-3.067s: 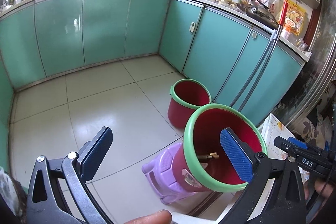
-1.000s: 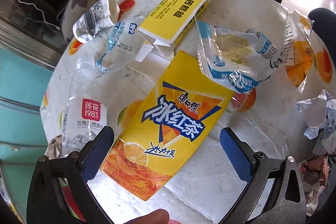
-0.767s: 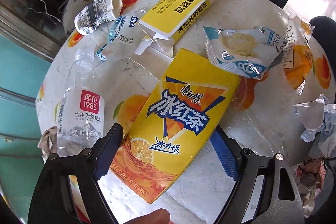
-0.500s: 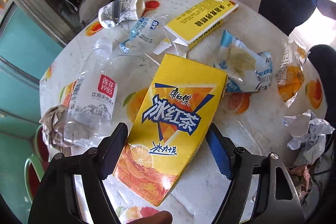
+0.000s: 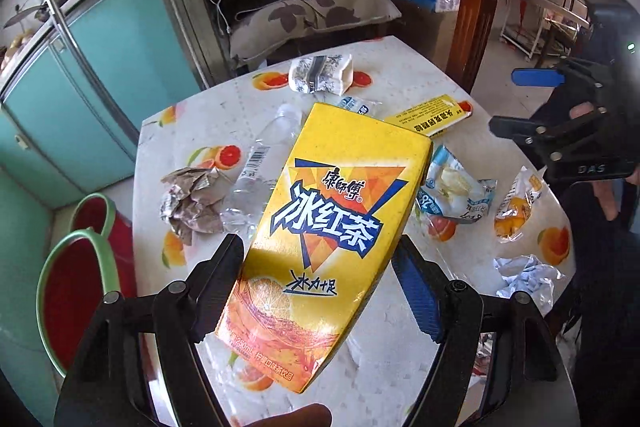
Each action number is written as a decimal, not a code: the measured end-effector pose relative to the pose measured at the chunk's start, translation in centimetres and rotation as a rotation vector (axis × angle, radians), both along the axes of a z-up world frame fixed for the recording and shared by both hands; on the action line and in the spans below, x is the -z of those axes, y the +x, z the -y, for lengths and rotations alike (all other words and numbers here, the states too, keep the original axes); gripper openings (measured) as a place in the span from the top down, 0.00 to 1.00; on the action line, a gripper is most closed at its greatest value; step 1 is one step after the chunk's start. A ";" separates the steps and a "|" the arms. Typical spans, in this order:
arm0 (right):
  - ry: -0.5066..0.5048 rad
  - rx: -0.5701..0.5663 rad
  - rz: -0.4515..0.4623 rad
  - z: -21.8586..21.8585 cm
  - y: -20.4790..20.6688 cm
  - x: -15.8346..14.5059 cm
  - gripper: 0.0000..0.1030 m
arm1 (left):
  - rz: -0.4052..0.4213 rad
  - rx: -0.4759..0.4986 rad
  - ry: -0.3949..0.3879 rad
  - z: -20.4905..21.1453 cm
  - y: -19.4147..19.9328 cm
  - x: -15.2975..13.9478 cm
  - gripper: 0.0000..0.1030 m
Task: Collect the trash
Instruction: 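Grasp the yellow medicine box with the right tool while the left tool holds the carton, then carry the carton and box over the red bucket and open both tools, then move both open tools back over the table, then grasp the crumpled pink and silver wrapper with the left tool, then grasp the crumpled white paper with the right tool while the left tool holds the wrapper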
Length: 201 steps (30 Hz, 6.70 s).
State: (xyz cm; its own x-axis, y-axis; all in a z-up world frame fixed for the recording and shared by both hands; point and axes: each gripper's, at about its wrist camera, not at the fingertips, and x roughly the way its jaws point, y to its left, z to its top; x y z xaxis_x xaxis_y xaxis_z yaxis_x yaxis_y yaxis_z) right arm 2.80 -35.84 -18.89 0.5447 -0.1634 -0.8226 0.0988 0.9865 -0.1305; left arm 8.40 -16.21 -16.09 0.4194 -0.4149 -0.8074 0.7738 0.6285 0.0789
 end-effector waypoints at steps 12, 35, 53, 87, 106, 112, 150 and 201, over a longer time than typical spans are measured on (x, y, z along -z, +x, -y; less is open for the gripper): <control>-0.291 -0.422 -0.201 -3.1 7.1 6.4 0.18 | -0.027 -0.100 -0.138 -4.4 -0.7 -0.9 0.26; -0.135 -0.275 -0.158 -1.9 8.5 3.9 0.71 | -0.038 -0.245 -0.222 -10.0 0.0 -1.4 0.26; 0.183 -0.191 0.147 -13.6 7.1 -8.4 0.71 | 0.149 -0.562 -0.159 -18.7 6.4 -4.2 0.26; 0.294 -0.464 0.125 -34.7 20.2 -5.6 0.71 | 0.123 -1.045 -0.099 -35.0 11.0 0.1 0.00; 0.254 -0.560 0.010 -43.7 24.7 1.5 0.23 | 0.149 -1.151 -0.141 -40.3 8.1 -1.2 0.00; 0.252 -0.510 0.088 -39.9 21.1 -2.1 0.23 | 0.171 -1.063 -0.163 -37.7 7.7 -2.2 0.00; 0.137 0.144 0.201 -3.9 -14.0 -9.7 0.21 | -0.210 0.117 -0.013 -1.1 -11.3 4.7 0.00; 0.222 0.038 -0.474 -9.2 -8.0 8.8 0.39 | -0.119 -0.273 -0.163 -9.5 -2.8 -0.4 0.69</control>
